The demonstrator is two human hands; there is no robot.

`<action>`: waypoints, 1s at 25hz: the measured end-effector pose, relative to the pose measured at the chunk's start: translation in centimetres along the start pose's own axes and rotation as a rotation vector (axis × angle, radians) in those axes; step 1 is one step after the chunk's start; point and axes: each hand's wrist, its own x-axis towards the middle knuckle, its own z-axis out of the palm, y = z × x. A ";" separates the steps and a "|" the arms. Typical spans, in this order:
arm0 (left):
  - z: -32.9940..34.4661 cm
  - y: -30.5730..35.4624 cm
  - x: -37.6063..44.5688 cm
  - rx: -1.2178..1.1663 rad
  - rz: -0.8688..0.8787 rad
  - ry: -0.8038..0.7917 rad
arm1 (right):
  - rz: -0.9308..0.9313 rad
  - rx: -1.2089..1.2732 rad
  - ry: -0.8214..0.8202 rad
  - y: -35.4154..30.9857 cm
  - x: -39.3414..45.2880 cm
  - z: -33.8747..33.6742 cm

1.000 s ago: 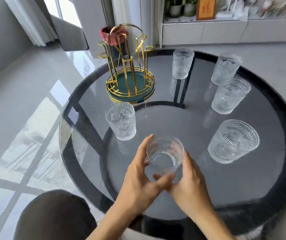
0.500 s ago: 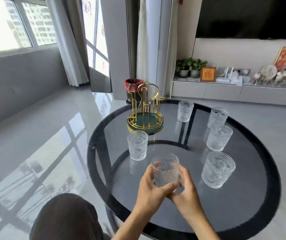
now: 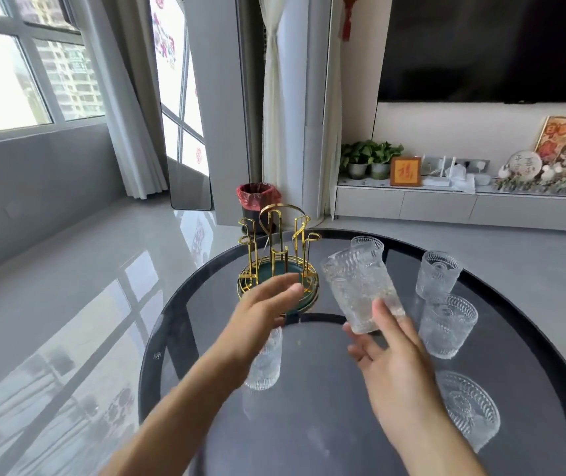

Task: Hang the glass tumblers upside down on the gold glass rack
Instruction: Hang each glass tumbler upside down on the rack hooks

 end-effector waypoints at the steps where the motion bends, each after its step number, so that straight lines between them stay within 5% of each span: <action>1: -1.8 0.7 1.9 0.060 0.020 0.088 | -0.042 -0.076 0.058 -1.6 1.7 0.5; 3: -4.0 1.8 6.0 0.183 0.146 0.254 | -0.155 -0.282 0.118 -4.3 5.3 1.6; 5: -4.5 2.2 10.3 0.561 0.340 0.316 | -0.265 -0.531 0.150 -5.6 8.7 3.0; 7: -4.2 1.7 14.3 1.062 0.429 0.253 | -0.384 -0.777 0.151 -5.5 11.6 4.5; 9: -4.4 1.2 17.0 1.285 0.365 0.124 | -0.503 -1.010 0.127 -4.7 13.8 5.7; 16: -5.7 0.2 18.6 1.284 0.336 0.002 | -0.648 -1.527 -0.057 -2.7 17.9 6.9; 25: -5.8 0.1 18.6 1.250 0.333 0.028 | -0.377 -1.703 -0.275 -1.0 20.9 7.7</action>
